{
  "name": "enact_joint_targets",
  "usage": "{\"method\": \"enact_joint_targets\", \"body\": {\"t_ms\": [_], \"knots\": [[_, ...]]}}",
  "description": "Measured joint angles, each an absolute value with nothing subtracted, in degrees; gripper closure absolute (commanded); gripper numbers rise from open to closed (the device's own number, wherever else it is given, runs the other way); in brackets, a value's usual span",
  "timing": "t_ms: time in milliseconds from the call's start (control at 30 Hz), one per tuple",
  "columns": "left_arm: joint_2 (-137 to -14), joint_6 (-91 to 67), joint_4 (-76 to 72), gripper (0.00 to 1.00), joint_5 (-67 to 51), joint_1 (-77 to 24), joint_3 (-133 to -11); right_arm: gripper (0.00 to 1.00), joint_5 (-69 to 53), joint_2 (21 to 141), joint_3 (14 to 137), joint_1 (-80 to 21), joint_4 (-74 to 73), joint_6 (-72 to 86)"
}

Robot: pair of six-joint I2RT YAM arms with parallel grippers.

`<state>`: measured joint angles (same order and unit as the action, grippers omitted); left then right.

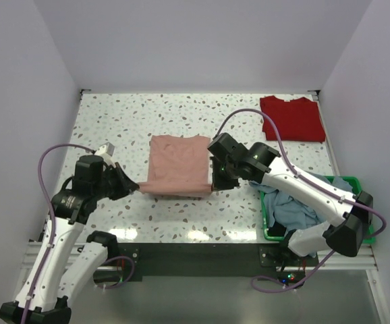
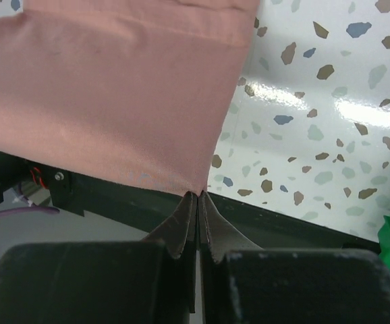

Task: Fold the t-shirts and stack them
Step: Fold the tshirt

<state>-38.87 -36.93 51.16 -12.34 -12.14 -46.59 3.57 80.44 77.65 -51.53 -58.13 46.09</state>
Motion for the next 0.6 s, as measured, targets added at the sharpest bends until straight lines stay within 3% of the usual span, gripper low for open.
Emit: {"method": "enact_joint_targets", "body": {"t_ms": [267, 600], "knots": [[-41.0, -38.5, 50.6, 1.0, -13.6, -12.2, -47.5, 1.0, 8.2, 80.2, 78.0, -51.5, -59.2, 47.9], [-51.7, -39.1, 39.0, 1.0, -14.2, -12.1, -47.4, 1.0, 11.4, 86.8, 83.1, -46.7, -59.0, 46.1]]}}
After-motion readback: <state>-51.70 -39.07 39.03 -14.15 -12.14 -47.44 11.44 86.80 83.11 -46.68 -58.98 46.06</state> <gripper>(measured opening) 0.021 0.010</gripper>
